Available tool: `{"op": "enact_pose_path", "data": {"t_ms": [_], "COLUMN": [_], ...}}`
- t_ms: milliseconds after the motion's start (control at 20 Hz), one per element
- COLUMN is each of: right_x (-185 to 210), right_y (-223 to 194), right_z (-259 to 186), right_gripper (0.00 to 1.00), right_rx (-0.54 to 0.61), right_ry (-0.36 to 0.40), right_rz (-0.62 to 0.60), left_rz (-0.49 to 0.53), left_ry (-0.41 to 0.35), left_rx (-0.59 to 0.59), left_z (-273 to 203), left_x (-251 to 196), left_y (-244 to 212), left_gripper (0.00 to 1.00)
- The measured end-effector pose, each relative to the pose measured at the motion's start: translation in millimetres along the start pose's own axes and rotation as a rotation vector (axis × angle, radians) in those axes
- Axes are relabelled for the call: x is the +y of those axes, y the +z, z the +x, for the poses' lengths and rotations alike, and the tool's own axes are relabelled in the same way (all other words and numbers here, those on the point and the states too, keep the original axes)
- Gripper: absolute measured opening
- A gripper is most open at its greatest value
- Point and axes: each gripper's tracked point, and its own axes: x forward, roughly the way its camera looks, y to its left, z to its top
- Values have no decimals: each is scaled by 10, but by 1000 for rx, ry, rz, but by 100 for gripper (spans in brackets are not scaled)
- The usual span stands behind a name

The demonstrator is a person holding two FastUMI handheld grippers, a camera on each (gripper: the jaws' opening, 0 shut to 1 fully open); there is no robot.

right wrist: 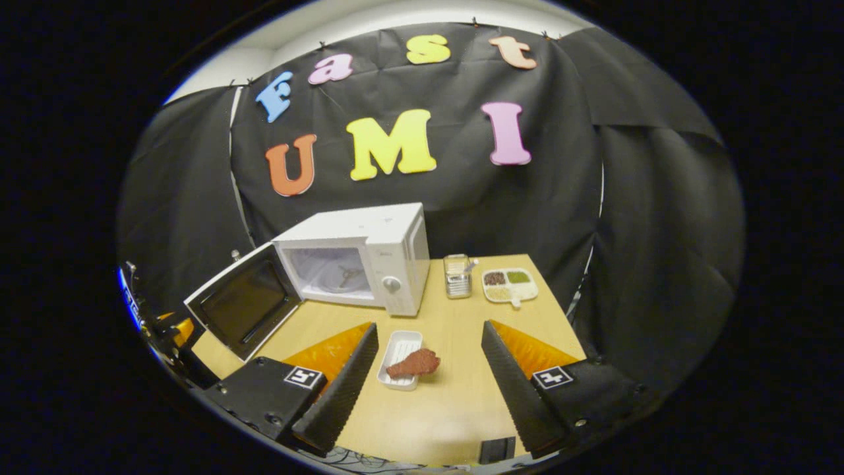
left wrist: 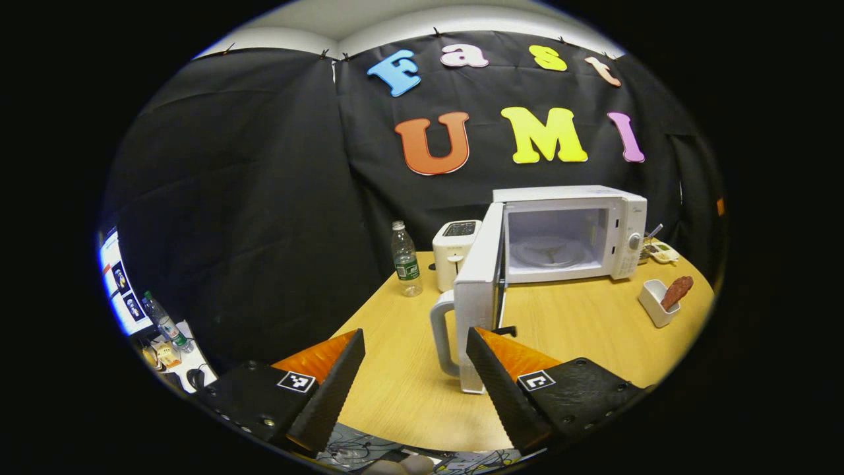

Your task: Open the microwave oven with the left hand, put the food in, and close the microwave oven.

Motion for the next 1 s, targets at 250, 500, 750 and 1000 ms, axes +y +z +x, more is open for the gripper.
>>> {"op": "enact_pose_path", "data": {"t_ms": [250, 500, 750, 1000], "right_x": [-163, -145, 102, 186], "right_y": [-553, -887, -1061, -1112], "right_z": [723, 1297, 1480, 1528], "right_gripper": [84, 80, 70, 46], "right_rx": [193, 379, 573, 673], "right_ry": [121, 276, 484, 574], "right_rz": [145, 282, 447, 502], "left_rz": [-9, 0, 13, 21], "left_ry": [-29, -41, 26, 85], "left_rx": [-39, -48, -29, -4], "left_z": [-304, -381, -448, -635], "left_x": [-530, -1076, -1362, -1451], "left_y": [431, 767, 930, 892], "left_gripper": [95, 95, 95, 95]}}
